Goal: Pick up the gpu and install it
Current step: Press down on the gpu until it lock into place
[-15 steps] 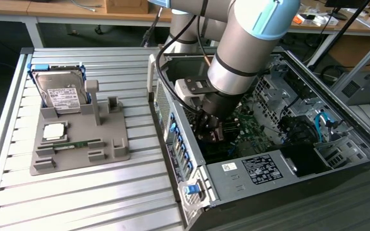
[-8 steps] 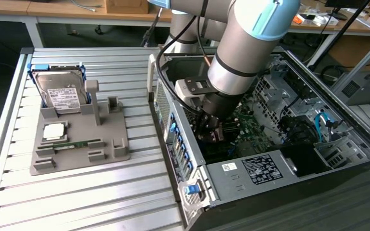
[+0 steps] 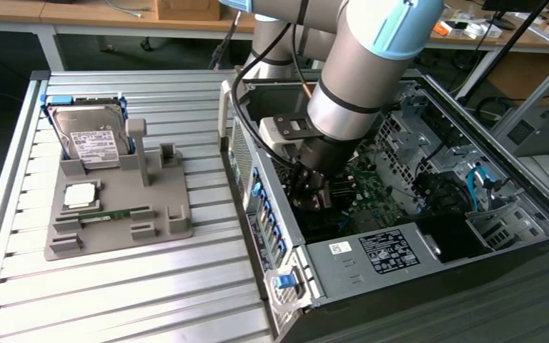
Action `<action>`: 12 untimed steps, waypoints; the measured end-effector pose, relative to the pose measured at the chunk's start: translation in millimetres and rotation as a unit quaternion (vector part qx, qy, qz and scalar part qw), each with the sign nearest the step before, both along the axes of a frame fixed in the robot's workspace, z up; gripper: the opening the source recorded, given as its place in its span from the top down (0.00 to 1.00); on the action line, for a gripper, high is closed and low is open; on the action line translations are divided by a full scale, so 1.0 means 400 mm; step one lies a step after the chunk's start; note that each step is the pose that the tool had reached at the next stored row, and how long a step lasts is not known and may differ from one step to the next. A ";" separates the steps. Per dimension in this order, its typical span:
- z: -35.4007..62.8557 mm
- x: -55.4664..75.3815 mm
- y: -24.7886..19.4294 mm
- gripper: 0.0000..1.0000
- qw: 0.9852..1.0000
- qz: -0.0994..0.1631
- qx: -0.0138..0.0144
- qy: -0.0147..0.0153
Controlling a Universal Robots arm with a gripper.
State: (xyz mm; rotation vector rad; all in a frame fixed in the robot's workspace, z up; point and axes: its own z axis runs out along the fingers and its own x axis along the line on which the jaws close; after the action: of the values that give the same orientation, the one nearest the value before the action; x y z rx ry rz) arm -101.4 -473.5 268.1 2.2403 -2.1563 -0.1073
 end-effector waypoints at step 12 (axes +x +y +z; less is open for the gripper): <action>0.000 0.000 0.011 0.90 1.000 0.002 0.000 0.000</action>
State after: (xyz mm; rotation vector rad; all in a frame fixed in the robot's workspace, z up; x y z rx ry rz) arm -101.4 -469.3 267.9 2.2437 -2.1526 -0.1073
